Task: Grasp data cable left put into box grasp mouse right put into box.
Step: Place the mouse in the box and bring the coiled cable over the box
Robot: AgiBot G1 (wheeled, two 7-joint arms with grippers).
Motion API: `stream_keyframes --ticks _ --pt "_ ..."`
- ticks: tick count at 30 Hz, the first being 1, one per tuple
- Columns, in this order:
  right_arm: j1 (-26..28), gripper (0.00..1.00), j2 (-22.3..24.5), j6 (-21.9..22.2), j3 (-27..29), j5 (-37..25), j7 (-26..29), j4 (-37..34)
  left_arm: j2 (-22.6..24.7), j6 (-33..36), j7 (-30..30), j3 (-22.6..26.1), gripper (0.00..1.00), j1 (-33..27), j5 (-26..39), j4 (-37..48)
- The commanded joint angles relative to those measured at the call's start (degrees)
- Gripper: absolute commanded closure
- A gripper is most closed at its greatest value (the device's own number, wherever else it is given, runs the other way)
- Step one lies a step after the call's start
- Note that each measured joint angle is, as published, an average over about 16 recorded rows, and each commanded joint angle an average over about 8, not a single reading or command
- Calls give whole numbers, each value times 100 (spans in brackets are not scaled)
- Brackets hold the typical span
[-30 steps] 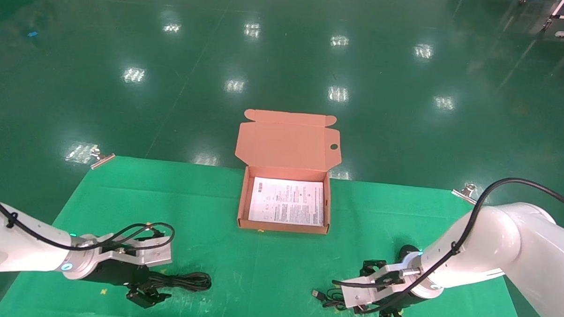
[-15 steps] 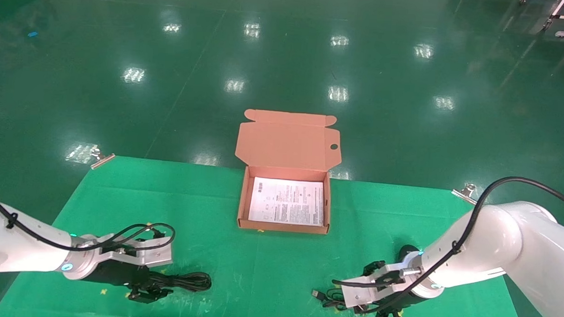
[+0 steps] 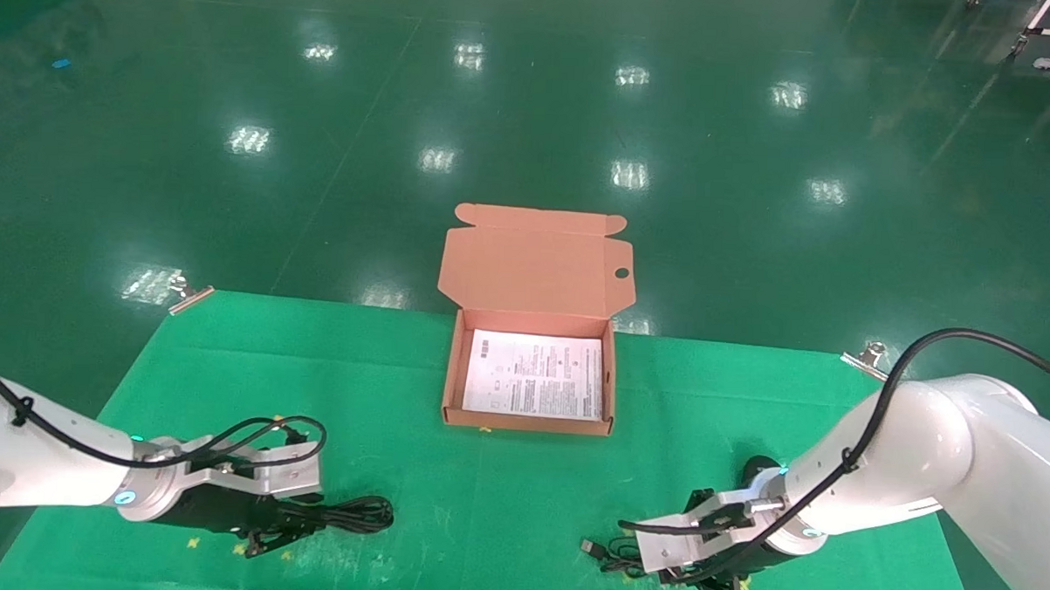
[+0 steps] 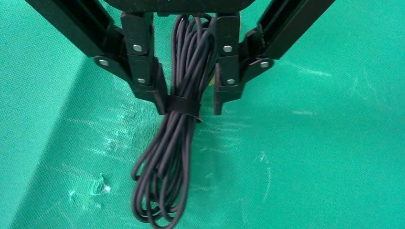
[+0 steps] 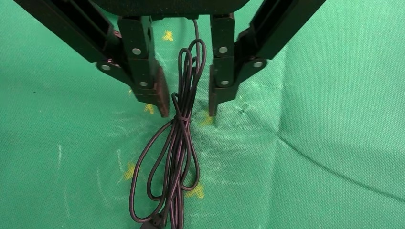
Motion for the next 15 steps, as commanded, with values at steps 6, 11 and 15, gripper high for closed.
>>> stream_keyframes --ticks 6,11,15 --pt "2 100 2 -3 0 0 2 4 -2 3 -3 2 100 3 2 -9" --pt "4 100 4 -3 0 0 4 7 -4 2 -5 2 100 4 3 -13" --pt "6 100 5 -4 0 0 4 7 -5 2 -4 2 100 4 4 -13"
